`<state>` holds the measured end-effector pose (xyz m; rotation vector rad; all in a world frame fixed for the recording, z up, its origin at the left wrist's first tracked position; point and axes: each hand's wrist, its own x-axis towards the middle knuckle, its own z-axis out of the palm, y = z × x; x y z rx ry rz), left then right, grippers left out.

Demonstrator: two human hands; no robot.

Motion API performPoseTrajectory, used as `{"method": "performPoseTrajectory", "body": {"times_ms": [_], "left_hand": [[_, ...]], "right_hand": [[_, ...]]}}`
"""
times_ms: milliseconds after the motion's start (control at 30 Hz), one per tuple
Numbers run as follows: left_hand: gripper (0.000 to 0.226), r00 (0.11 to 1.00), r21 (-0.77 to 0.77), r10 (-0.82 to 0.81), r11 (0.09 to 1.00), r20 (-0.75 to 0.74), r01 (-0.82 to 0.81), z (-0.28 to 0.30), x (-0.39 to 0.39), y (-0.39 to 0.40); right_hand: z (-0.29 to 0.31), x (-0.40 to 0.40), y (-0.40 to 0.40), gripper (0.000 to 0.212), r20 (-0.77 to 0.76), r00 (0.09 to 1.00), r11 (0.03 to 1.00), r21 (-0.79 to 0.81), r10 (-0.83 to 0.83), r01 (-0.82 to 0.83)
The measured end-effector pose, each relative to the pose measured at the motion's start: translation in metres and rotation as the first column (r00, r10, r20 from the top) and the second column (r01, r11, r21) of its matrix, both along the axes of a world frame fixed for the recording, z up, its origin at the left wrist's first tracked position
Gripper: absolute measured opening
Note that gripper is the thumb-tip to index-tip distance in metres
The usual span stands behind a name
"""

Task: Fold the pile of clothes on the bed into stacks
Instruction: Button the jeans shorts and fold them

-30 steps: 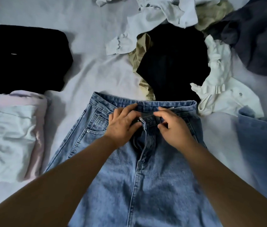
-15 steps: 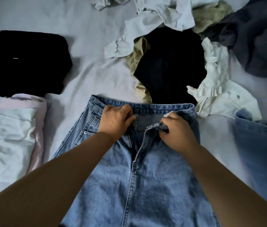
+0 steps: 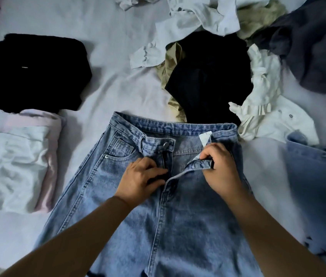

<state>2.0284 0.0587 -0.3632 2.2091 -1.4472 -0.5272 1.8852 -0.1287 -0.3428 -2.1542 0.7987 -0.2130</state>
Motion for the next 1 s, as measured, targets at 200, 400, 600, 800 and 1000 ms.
{"method": "performPoseTrajectory", "body": {"times_ms": [200, 400, 600, 800, 1000], "left_hand": [[0.037, 0.986, 0.078, 0.101, 0.993, -0.131, -0.091, 0.009, -0.01, -0.002], [0.027, 0.995, 0.19, 0.09, 0.979, -0.042, -0.08, 0.012, -0.017, -0.007], [0.022, 0.99, 0.305, 0.123, 0.948, -0.075, -0.095, 0.013, -0.017, -0.012], [0.019, 0.982, 0.304, 0.19, 0.936, -0.012, -0.178, 0.013, -0.026, -0.019], [0.027, 0.981, 0.344, 0.184, 0.926, -0.054, -0.155, 0.015, -0.024, -0.021]], "right_hand": [[0.008, -0.006, 0.03, 0.078, -0.064, 0.986, 0.975, 0.152, -0.152, 0.16], [0.008, -0.014, 0.069, 0.058, -0.066, 0.939, 0.94, 0.011, -0.338, 0.34], [-0.006, -0.03, 0.101, 0.017, 0.018, 0.939, 0.931, -0.125, -0.344, 0.343], [-0.015, -0.029, 0.124, 0.022, -0.129, 0.94, 0.942, -0.162, -0.315, 0.294], [-0.017, -0.017, 0.139, 0.06, -0.285, 0.881, 0.916, -0.251, -0.379, 0.313]]}}
